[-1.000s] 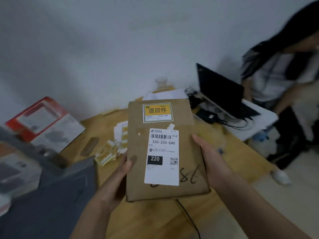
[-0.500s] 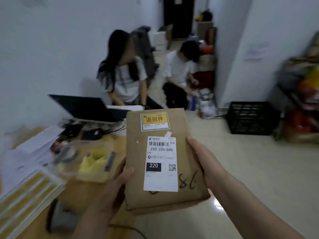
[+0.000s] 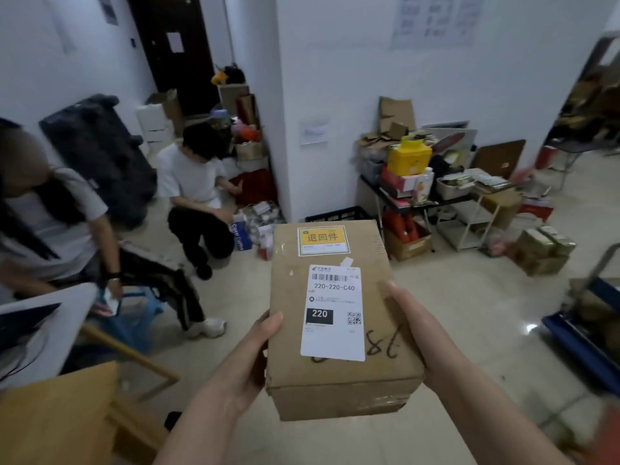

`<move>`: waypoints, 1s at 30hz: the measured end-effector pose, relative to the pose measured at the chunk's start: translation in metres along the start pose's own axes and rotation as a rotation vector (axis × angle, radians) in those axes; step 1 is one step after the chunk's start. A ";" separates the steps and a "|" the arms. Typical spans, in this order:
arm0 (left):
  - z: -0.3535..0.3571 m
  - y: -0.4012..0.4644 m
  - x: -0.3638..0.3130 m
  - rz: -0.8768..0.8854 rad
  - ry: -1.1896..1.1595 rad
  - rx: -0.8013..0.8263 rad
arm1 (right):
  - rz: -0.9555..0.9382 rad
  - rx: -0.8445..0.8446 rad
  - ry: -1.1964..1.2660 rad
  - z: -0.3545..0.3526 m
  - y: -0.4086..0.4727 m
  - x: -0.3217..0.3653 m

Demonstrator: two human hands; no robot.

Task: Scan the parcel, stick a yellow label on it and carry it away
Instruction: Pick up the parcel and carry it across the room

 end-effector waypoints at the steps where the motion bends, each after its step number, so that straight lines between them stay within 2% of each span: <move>1: 0.018 0.016 0.002 0.000 0.012 0.021 | -0.020 -0.006 0.002 -0.019 0.004 0.008; 7: 0.108 0.100 0.024 -0.041 0.079 0.157 | -0.078 -0.034 0.032 -0.115 0.031 0.039; 12: 0.141 0.140 0.036 -0.090 0.077 0.175 | -0.031 -0.024 0.084 -0.156 0.059 0.044; 22: 0.138 0.266 0.027 -0.149 0.023 0.080 | -0.001 -0.085 0.105 -0.185 0.176 0.066; 30: 0.119 0.390 -0.026 -0.134 0.005 0.078 | 0.046 -0.144 0.047 -0.176 0.297 0.123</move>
Point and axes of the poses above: each hand's wrist, its own y-axis towards the middle knuckle, its own z-axis out of the palm, x = y × z, the point moved 9 cm from there along y, towards the middle knuckle, and after that the axes turned 6 degrees about z, right-handed, at the moved point
